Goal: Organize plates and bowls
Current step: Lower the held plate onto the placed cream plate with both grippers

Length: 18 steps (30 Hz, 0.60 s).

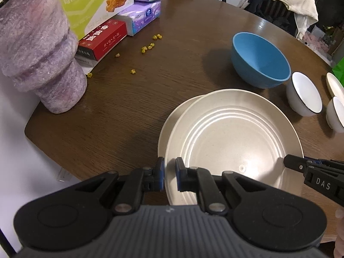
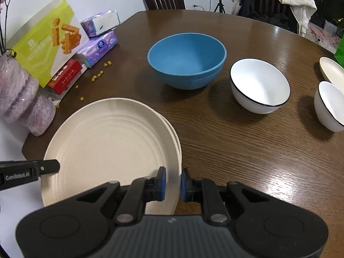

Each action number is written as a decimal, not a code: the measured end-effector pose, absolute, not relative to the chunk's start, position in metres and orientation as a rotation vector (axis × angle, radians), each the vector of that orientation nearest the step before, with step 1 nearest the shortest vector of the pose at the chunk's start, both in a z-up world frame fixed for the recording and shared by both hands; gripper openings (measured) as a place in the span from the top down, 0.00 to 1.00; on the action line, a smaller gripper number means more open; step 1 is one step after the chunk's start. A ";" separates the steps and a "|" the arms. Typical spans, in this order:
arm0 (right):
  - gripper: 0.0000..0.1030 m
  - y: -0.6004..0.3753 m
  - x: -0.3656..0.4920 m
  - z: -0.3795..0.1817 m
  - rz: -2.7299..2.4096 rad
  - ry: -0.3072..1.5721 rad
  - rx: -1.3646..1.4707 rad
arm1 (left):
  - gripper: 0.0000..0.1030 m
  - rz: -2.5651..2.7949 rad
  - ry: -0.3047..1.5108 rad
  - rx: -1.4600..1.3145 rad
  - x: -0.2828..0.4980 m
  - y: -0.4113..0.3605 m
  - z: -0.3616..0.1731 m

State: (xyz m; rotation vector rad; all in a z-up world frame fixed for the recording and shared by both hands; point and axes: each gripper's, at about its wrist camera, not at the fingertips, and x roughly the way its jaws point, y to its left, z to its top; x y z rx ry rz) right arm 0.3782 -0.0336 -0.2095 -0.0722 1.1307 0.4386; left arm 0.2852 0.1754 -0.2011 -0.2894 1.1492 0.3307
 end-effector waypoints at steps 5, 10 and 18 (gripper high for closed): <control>0.86 -0.025 0.385 -0.220 0.444 1.139 -0.082 | 0.89 0.341 1.158 -0.290 0.293 0.180 -0.209; 0.86 -0.017 0.391 -0.229 0.451 1.133 -0.103 | 0.89 0.351 1.151 -0.257 0.301 0.178 -0.214; 0.85 -0.008 0.399 -0.241 0.456 1.125 -0.149 | 0.89 0.356 1.156 -0.237 0.312 0.182 -0.224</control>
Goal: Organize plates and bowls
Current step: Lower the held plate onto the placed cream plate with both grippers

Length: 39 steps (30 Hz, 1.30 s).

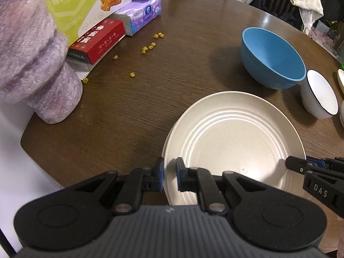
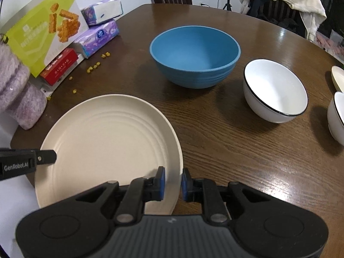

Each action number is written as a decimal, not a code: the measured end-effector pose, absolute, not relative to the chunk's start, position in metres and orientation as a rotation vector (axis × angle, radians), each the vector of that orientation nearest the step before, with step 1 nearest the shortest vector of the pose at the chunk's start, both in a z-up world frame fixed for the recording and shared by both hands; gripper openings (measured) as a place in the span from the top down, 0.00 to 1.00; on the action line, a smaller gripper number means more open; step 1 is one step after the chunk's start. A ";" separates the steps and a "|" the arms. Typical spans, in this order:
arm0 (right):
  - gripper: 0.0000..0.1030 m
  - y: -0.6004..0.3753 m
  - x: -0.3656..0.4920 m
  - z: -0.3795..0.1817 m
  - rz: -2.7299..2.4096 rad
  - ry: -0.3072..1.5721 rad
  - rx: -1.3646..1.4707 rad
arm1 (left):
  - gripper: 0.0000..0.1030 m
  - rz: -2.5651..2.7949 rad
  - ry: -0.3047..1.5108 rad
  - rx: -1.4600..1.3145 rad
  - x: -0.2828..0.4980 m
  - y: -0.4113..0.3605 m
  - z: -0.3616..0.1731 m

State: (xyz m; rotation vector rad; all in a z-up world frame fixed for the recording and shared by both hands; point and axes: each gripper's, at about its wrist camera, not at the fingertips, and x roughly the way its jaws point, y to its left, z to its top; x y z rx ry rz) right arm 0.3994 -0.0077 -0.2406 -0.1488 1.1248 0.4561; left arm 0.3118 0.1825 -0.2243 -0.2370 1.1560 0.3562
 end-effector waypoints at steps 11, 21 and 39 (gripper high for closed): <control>0.84 0.001 0.401 -0.253 0.459 1.106 -0.220 | 0.88 0.365 1.158 -0.194 0.315 0.179 -0.236; 0.83 0.010 0.394 -0.260 0.459 1.057 -0.304 | 0.88 0.365 1.155 -0.151 0.315 0.177 -0.241; 0.83 0.026 0.388 -0.263 0.453 1.024 -0.413 | 0.87 0.374 1.191 -0.140 0.315 0.179 -0.247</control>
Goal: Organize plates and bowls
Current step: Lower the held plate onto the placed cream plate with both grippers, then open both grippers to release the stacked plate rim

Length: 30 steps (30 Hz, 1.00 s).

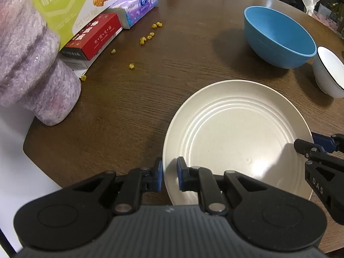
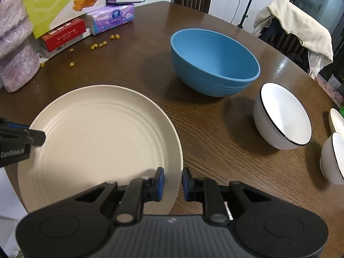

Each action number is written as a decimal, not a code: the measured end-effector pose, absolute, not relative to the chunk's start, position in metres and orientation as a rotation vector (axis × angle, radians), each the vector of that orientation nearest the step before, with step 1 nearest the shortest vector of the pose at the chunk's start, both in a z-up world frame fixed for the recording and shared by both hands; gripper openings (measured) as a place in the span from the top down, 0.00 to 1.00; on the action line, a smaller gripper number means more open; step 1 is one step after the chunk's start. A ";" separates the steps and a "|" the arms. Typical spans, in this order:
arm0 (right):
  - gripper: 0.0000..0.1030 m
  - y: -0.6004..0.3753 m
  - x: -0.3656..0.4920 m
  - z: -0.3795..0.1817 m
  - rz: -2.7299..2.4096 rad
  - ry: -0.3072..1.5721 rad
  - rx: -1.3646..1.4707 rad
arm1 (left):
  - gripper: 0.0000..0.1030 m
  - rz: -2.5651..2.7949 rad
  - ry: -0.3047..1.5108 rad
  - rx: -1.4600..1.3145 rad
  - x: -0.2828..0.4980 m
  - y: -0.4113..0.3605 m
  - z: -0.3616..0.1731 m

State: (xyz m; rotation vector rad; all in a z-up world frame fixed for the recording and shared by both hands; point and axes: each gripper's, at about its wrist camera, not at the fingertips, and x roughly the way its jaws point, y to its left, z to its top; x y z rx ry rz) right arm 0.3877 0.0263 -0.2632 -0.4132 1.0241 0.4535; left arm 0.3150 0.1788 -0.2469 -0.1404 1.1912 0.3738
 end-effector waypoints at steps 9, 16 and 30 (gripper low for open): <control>0.83 0.022 0.389 -0.263 0.463 1.029 -0.396 | 0.87 0.383 1.192 -0.166 0.316 0.181 -0.251; 0.79 0.012 0.397 -0.260 0.480 1.069 -0.306 | 0.55 0.389 1.157 -0.213 0.312 0.187 -0.243; 0.00 -0.046 0.389 -0.210 0.498 1.039 -0.069 | 0.00 0.345 0.897 -0.191 0.270 0.178 -0.179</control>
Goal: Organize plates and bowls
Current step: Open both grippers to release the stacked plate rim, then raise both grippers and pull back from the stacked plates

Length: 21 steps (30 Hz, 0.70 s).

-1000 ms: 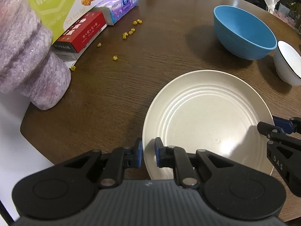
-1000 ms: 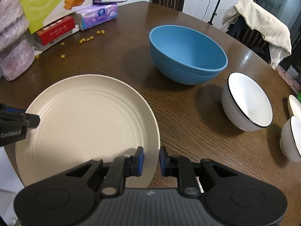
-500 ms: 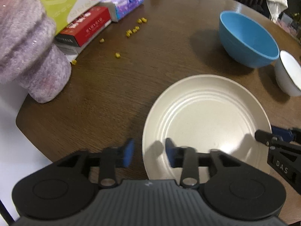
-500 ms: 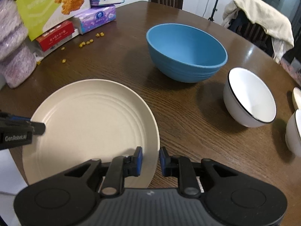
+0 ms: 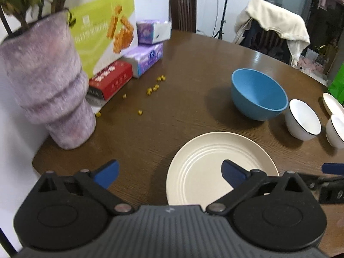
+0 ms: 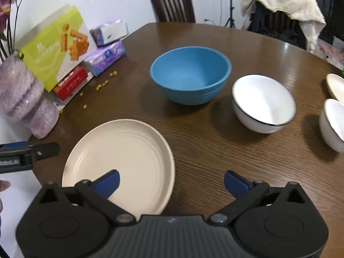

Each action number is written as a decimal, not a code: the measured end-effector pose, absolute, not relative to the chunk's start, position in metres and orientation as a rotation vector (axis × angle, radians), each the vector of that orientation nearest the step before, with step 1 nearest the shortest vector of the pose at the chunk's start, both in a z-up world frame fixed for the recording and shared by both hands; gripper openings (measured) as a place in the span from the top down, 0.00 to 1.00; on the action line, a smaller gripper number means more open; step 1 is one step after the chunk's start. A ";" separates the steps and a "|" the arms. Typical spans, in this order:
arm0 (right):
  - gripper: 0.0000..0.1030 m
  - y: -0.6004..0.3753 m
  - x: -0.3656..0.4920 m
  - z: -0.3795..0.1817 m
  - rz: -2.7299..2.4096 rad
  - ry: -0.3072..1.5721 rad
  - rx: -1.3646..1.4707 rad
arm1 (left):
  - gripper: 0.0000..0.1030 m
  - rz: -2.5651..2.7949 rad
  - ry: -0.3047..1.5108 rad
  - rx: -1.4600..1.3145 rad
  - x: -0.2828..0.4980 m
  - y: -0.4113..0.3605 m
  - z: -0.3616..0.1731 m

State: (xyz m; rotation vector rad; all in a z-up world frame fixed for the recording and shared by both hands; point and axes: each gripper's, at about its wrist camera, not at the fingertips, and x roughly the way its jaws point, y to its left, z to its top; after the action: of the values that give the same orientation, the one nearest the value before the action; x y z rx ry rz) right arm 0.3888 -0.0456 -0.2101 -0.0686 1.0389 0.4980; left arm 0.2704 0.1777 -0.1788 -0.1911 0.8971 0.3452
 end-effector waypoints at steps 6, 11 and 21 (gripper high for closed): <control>0.00 -0.086 0.381 -0.198 0.412 0.999 0.051 | 0.00 0.273 0.877 -0.118 0.266 0.158 -0.157; 0.00 -0.124 0.373 -0.186 0.344 0.935 0.158 | 0.00 0.192 0.870 -0.077 0.275 0.138 -0.144; 0.00 -0.220 0.327 -0.156 0.124 0.818 0.286 | 0.00 -0.030 0.808 -0.022 0.304 0.061 -0.115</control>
State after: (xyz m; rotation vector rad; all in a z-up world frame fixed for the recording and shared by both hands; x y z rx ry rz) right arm 0.3265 -0.2199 -0.1560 0.2858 0.8179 0.1237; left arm 0.3035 0.0613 -0.1148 -0.0221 0.8078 -0.0300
